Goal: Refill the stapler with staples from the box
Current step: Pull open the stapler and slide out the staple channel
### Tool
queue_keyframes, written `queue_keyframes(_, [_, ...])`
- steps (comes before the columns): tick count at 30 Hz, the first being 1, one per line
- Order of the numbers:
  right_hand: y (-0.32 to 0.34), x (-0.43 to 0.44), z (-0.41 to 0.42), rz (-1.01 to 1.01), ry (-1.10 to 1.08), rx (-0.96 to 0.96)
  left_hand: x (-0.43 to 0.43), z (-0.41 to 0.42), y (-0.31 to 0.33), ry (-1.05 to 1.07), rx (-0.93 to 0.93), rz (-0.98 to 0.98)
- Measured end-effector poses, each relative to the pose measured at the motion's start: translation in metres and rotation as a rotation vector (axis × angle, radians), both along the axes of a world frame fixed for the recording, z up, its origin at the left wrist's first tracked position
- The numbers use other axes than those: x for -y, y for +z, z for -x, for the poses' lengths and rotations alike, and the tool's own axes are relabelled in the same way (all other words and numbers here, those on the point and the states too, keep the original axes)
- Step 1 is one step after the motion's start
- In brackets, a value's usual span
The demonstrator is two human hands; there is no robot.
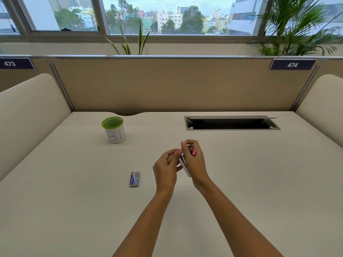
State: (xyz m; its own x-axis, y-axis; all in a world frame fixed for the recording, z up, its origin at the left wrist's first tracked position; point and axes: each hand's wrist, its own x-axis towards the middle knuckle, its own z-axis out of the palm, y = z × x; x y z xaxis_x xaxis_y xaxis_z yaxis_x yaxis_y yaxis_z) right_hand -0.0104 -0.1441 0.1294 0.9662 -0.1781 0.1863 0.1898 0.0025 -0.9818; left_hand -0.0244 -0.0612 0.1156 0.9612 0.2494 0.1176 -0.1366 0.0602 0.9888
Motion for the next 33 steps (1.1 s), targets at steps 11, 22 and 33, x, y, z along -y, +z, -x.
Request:
queue_keyframes(11, [0.006, 0.02, -0.004, 0.11, 0.235, -0.087, -0.013, -0.006, 0.008, -0.101, -0.011, 0.07])
queue_keyframes(22, [0.003, 0.021, -0.001, 0.264, 0.218, -0.066, -0.03, -0.015, 0.008, -0.205, -0.045, 0.073])
queue_keyframes(33, [-0.004, 0.013, 0.002, 0.078, 0.127, -0.048, -0.017, -0.01, 0.004, -0.129, -0.002, 0.003])
